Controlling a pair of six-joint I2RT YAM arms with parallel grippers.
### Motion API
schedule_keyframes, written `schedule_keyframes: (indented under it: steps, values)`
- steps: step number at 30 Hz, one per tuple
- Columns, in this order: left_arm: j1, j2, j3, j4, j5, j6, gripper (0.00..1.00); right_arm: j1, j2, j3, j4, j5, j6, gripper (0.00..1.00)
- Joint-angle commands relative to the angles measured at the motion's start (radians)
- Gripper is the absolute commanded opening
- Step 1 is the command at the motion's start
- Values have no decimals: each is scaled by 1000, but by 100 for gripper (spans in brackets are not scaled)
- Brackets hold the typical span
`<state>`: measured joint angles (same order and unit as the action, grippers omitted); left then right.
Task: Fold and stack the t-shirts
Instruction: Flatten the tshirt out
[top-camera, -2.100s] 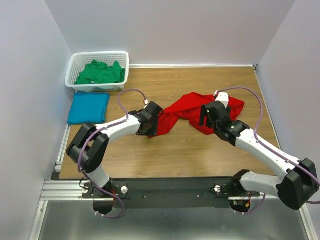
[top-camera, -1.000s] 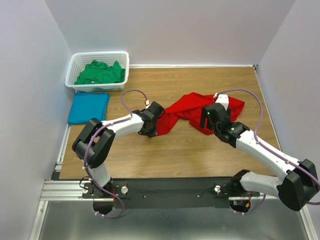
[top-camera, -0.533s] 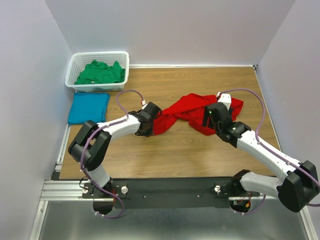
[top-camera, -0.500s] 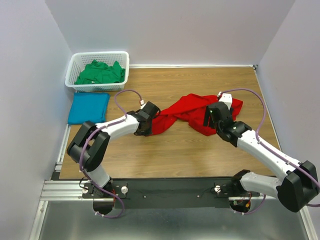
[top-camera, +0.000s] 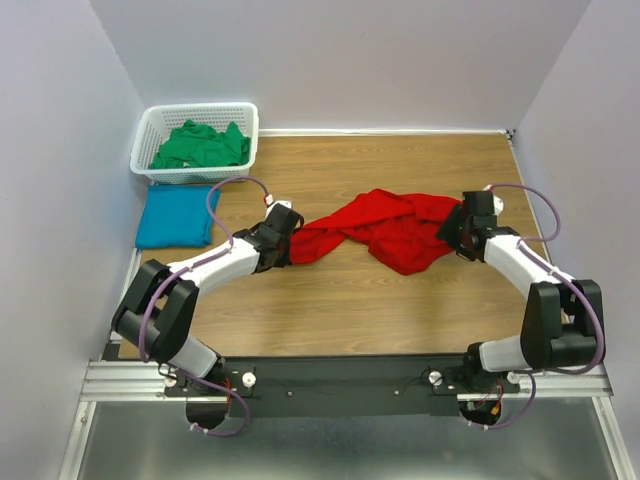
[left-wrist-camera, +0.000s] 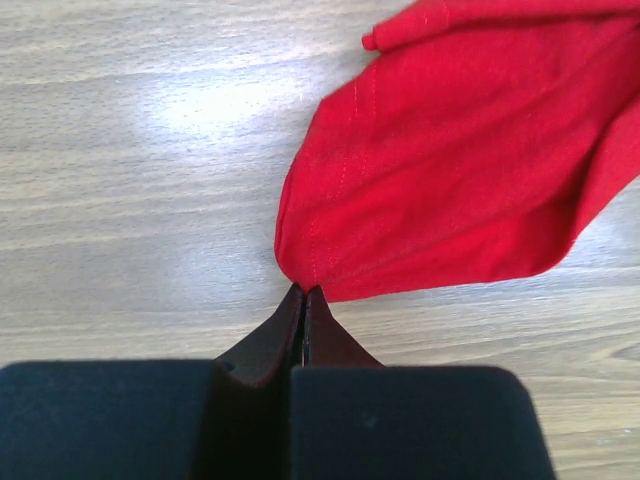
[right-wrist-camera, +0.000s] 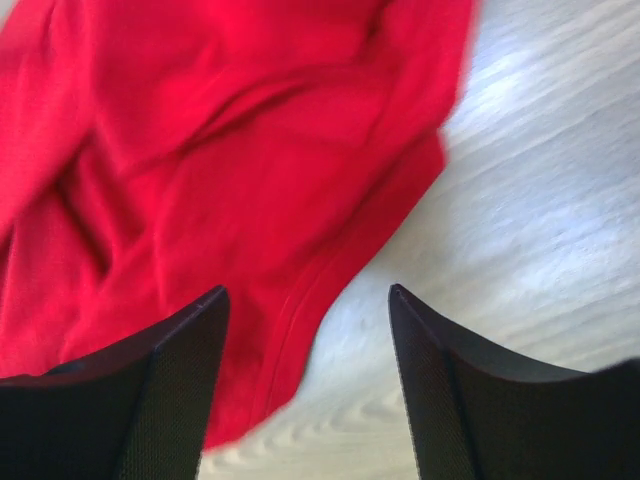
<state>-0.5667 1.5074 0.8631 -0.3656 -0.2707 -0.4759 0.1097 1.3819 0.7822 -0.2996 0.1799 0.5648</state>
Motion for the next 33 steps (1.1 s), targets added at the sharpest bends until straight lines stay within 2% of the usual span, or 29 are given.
schedule_keyframes:
  steps: [1, 7, 16, 20, 23, 24, 26, 27, 30, 31, 33]
  values:
    - [1, -3, -13, 65, -5, 39, 0, -122, 42, -38, 114, -121, 105, 69]
    - [2, -22, -9, 70, -4, 33, 0, -183, 32, -87, 143, -160, 182, 66]
    - [4, -41, -10, 71, -2, 30, 0, -189, 153, -89, 241, -169, 138, 65]
    - [5, -41, -10, 71, -4, 30, 0, -188, 226, -74, 269, -204, 136, 56]
    - [14, -55, -10, 62, -15, 34, 0, -188, 266, -48, 272, -185, 129, 41]
    - [19, -61, -10, 59, -21, 36, 0, -189, 266, -40, 274, -184, 123, 28]
    - [51, -101, -19, 53, -33, 42, 0, -192, 264, -2, 271, -123, 103, 14]
    - [68, -120, -24, 54, -35, 42, 0, -197, 264, 20, 269, -111, 92, 2]
    - [135, -208, -48, 62, -41, 56, 0, -219, 258, 150, 219, -48, 41, 1]
    - [158, -246, -56, 70, -44, 72, 0, -226, 259, 239, 188, -5, 11, 1]
    - [169, -295, -62, 80, -64, 89, 0, -232, 269, 329, 163, 38, -20, 1]
